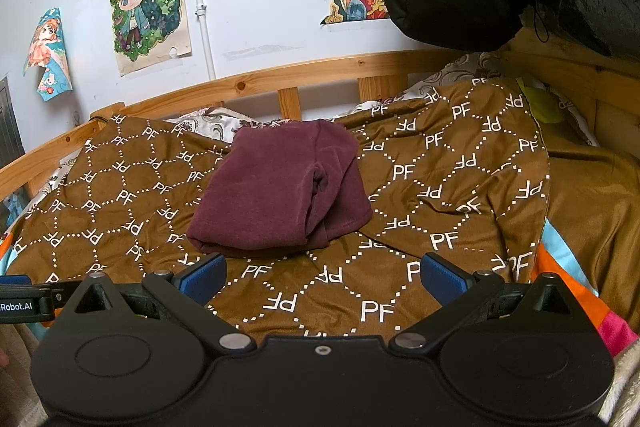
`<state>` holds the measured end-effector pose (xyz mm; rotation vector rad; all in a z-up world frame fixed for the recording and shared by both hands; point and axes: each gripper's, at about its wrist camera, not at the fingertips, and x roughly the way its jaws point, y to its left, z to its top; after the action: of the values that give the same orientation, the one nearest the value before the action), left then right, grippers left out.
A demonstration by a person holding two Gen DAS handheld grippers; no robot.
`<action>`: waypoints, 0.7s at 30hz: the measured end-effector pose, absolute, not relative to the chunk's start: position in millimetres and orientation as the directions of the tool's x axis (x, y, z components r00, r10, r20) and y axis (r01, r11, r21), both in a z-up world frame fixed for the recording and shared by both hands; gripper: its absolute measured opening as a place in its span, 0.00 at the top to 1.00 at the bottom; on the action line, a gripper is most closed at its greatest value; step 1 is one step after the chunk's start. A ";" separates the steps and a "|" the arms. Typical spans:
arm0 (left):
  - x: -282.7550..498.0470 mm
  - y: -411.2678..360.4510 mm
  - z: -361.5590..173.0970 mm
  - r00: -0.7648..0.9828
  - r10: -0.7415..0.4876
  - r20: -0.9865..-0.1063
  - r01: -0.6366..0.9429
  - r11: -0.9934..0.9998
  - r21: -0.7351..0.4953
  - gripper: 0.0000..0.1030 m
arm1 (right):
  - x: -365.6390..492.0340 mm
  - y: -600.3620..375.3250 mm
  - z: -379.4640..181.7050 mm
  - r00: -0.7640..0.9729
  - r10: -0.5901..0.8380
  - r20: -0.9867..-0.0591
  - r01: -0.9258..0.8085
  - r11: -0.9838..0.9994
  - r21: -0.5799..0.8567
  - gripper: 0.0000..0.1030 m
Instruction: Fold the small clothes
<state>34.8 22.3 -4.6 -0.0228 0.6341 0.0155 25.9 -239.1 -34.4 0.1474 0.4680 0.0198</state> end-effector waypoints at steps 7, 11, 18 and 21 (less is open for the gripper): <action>37.4 23.4 -6.5 0.785 -0.006 -0.620 -0.014 1.000 -0.028 0.01 | 26.1 -238.8 -34.7 0.892 0.053 -0.450 0.016 0.989 0.147 0.00; 38.8 23.8 -7.5 0.775 -0.006 -0.632 -0.013 1.000 -0.025 0.01 | 26.5 -239.1 -34.5 0.891 0.052 -0.450 0.017 0.989 0.147 0.00; 39.9 25.3 -6.5 0.764 -0.015 -0.645 -0.011 0.999 -0.037 0.01 | 25.2 -237.0 -38.0 0.888 0.049 -0.457 0.021 0.989 0.148 0.00; 40.5 25.6 -6.7 0.760 -0.018 -0.650 -0.011 0.999 -0.039 0.01 | 25.5 -236.2 -37.1 0.887 0.049 -0.460 0.023 0.988 0.150 0.00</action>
<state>40.5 25.6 -6.7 -0.0416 0.7083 -0.0039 25.5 -236.2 -37.1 0.1530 0.4810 0.0134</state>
